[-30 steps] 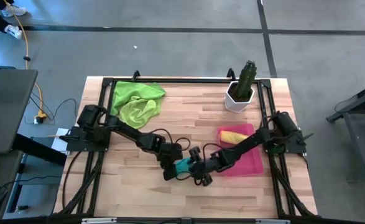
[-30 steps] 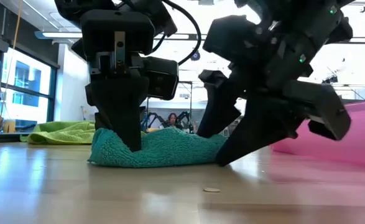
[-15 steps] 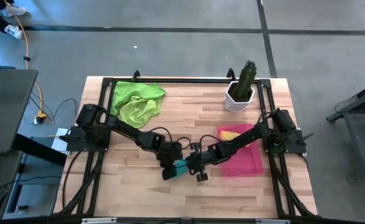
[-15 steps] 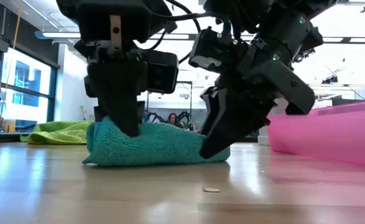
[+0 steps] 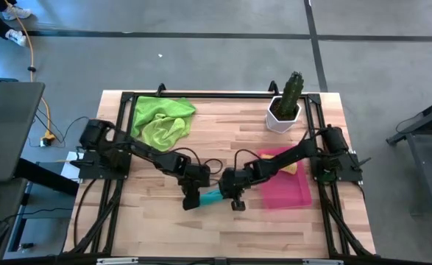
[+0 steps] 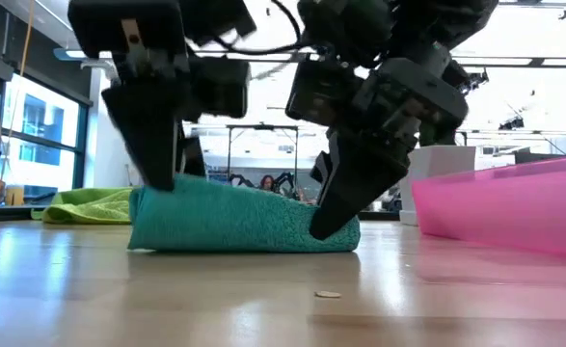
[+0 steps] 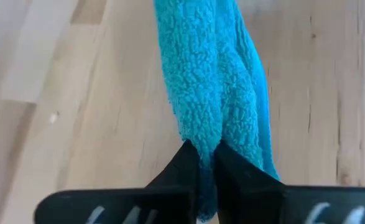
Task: Roll microfiber towels into tight, uniform cylinder then place into a basket
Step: Roll the blue microfiber towel
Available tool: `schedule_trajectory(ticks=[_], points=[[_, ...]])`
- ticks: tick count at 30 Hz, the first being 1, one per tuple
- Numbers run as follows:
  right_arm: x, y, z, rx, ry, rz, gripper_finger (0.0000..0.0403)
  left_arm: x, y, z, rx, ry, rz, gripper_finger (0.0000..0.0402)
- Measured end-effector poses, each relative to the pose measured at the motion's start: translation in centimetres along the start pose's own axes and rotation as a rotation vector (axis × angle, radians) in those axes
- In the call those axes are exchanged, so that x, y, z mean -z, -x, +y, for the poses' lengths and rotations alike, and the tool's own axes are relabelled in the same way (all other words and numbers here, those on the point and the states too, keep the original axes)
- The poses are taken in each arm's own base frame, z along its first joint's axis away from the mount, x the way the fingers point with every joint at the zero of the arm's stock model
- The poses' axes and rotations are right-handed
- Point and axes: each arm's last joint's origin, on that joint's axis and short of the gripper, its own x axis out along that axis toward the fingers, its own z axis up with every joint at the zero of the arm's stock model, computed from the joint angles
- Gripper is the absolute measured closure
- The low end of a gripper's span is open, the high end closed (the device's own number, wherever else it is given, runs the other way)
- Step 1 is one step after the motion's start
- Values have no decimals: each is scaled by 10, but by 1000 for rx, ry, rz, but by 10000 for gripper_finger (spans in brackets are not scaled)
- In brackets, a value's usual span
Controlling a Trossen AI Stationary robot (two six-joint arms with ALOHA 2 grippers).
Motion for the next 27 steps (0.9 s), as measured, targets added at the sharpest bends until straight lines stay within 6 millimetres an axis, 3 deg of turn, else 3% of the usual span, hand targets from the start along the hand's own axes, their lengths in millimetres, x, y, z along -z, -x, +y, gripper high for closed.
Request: schedule_trajectory(ticks=[5,11,18,23,27], points=[[-2,3,-17,-105,-118,7,396,8,17,-12,-129,-10,-51,327],[-1,8,-33,-272,-260,56,396,25,9,-41,-295,-164,-124,313],[0,12,-45,-329,-377,92,395,40,2,-85,-603,-407,-481,311],[0,13,-48,-322,-392,97,395,39,1,-105,-545,-382,-659,310],[-1,14,-48,-322,-392,89,395,34,-10,-101,-472,-355,-628,294]])
